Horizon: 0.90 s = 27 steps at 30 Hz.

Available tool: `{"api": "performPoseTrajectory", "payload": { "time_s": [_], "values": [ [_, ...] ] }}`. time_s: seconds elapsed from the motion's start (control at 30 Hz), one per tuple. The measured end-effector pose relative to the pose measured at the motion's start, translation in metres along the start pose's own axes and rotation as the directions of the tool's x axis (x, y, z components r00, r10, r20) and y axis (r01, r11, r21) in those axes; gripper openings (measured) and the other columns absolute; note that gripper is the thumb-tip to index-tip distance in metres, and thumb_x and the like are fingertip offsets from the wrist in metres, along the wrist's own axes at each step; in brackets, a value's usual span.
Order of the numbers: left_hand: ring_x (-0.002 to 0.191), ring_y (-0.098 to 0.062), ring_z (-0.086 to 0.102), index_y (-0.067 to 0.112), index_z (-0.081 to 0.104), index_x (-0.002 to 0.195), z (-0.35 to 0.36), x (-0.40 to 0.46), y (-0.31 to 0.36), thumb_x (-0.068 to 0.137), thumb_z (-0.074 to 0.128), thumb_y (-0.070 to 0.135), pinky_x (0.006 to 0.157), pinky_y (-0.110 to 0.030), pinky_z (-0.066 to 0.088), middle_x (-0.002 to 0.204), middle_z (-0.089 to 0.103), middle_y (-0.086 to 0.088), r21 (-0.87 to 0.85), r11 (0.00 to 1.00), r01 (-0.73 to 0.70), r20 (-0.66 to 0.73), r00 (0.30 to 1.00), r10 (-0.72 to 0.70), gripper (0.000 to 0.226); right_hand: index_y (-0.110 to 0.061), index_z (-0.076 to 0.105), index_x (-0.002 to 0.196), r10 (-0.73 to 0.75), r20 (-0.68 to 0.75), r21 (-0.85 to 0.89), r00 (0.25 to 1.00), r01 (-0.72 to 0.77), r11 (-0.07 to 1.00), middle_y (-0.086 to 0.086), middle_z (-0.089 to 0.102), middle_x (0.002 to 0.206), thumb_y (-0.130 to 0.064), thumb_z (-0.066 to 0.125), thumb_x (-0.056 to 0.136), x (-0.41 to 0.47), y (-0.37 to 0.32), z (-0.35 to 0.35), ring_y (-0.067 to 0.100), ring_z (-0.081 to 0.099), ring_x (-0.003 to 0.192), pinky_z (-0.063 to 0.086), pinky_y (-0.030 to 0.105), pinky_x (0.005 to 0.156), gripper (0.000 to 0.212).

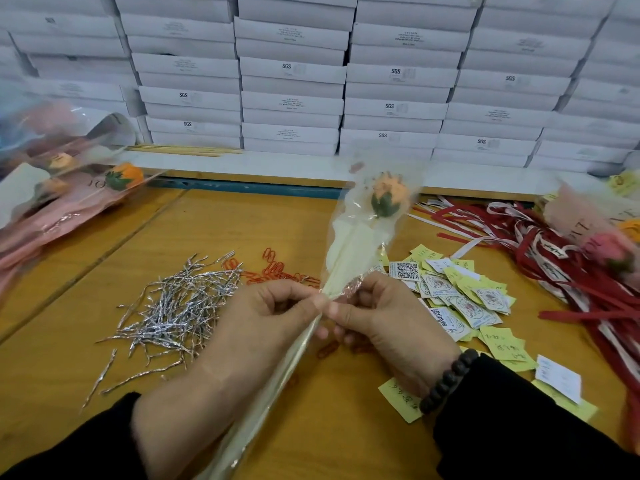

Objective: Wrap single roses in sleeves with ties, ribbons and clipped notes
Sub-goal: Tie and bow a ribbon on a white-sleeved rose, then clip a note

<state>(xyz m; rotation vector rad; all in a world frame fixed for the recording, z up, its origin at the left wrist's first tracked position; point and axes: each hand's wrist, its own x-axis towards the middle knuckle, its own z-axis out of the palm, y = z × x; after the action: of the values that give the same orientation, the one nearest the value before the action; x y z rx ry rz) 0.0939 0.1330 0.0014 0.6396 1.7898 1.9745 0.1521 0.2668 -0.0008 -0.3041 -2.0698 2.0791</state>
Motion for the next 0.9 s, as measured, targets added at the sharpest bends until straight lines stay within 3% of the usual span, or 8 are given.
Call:
{"api": "performPoseTrajectory", "payload": {
  "time_s": [0.1, 0.2, 0.37, 0.5, 0.67, 0.73, 0.8, 0.9],
  "values": [
    [0.043, -0.013, 0.059, -0.003, 0.067, 0.082, 0.0006, -0.0010, 0.0019, 0.080, 0.063, 0.002, 0.041, -0.017, 0.046, 0.055, 0.065, -0.016, 0.014, 0.999, 0.030, -0.003, 1.000, -0.030, 0.007, -0.014, 0.065, 0.077, -0.005, 0.039, -0.064, 0.999, 0.008, 0.998, -0.004, 0.060, 0.056, -0.006, 0.069, 0.080, 0.0006, 0.0011, -0.0008, 0.004, 0.052, 0.047, 0.041, 0.015, 0.045, 0.010],
    [0.036, -0.015, 0.054, -0.001, 0.068, 0.078, 0.0004, -0.0014, 0.0017, 0.079, 0.065, 0.004, 0.036, -0.016, 0.042, 0.053, 0.062, -0.018, -0.011, 0.997, 0.077, -0.023, 0.997, -0.077, 0.005, -0.009, 0.069, 0.081, 0.029, 0.065, -0.025, 0.997, -0.028, 0.999, -0.003, 0.059, 0.057, -0.004, 0.070, 0.078, 0.0019, 0.0013, -0.0026, 0.004, 0.050, 0.048, 0.039, 0.014, 0.045, 0.006],
    [0.037, -0.013, 0.049, 0.000, 0.071, 0.074, 0.0003, -0.0015, 0.0013, 0.065, 0.068, 0.016, 0.037, -0.016, 0.040, 0.051, 0.059, -0.013, -0.108, 0.978, 0.179, 0.001, 0.984, -0.180, 0.019, -0.005, 0.068, 0.086, 0.062, 0.056, 0.054, 0.997, -0.065, 0.996, 0.002, 0.061, 0.063, -0.020, 0.078, 0.055, 0.0028, 0.0017, -0.0015, 0.010, 0.045, 0.054, 0.035, 0.019, 0.048, 0.036],
    [0.035, -0.011, 0.047, -0.004, 0.069, 0.074, 0.0022, -0.0008, -0.0009, 0.066, 0.067, 0.014, 0.035, -0.015, 0.039, 0.049, 0.057, -0.011, -0.196, 0.951, 0.240, -0.007, 0.969, -0.246, 0.019, -0.006, 0.066, 0.081, 0.050, -0.010, 0.042, 0.999, -0.049, 0.998, 0.003, 0.063, 0.062, 0.000, 0.071, 0.074, 0.0032, 0.0034, 0.0007, 0.008, 0.049, 0.050, 0.037, 0.017, 0.045, 0.010],
    [0.038, -0.011, 0.048, -0.003, 0.068, 0.075, 0.0014, 0.0016, -0.0029, 0.068, 0.067, 0.015, 0.038, -0.015, 0.042, 0.053, 0.058, -0.010, -0.187, 0.960, 0.207, -0.029, 0.976, -0.216, 0.019, -0.012, 0.066, 0.069, -0.052, -0.071, 0.008, 0.996, 0.053, 0.999, -0.005, 0.062, 0.055, 0.002, 0.069, 0.076, 0.0016, 0.0023, 0.0030, -0.002, 0.052, 0.045, 0.039, 0.010, 0.043, 0.016],
    [0.038, -0.010, 0.047, -0.002, 0.068, 0.072, 0.0003, 0.0025, -0.0024, 0.069, 0.067, 0.013, 0.038, -0.015, 0.041, 0.051, 0.057, -0.009, -0.174, 0.967, 0.188, -0.033, 0.980, -0.196, 0.015, -0.001, 0.067, 0.074, -0.097, -0.111, -0.049, 0.989, 0.092, 0.995, 0.010, 0.063, 0.064, -0.002, 0.073, 0.074, 0.0026, 0.0038, 0.0033, 0.007, 0.054, 0.055, 0.042, 0.016, 0.051, 0.006],
    [0.037, -0.010, 0.045, -0.001, 0.068, 0.069, -0.0003, 0.0036, -0.0011, 0.072, 0.066, 0.011, 0.038, -0.015, 0.040, 0.049, 0.055, -0.008, -0.160, 0.974, 0.160, -0.043, 0.985, -0.169, 0.012, 0.007, 0.063, 0.077, -0.142, -0.131, -0.099, 0.981, 0.130, 0.987, 0.019, 0.058, 0.068, -0.007, 0.074, 0.074, 0.0023, 0.0043, 0.0039, 0.016, 0.051, 0.061, 0.042, 0.022, 0.054, 0.018],
    [0.037, -0.009, 0.044, -0.001, 0.066, 0.069, -0.0030, 0.0056, 0.0040, 0.072, 0.064, 0.009, 0.038, -0.014, 0.040, 0.047, 0.054, -0.007, -0.149, 0.982, 0.118, -0.083, 0.988, -0.131, 0.010, -0.009, 0.065, 0.074, -0.160, -0.092, -0.092, 0.983, 0.151, 0.984, 0.001, 0.055, 0.061, -0.008, 0.071, 0.078, 0.0008, -0.0027, 0.0055, 0.008, 0.050, 0.054, 0.040, 0.014, 0.049, 0.007]
  ]
}}
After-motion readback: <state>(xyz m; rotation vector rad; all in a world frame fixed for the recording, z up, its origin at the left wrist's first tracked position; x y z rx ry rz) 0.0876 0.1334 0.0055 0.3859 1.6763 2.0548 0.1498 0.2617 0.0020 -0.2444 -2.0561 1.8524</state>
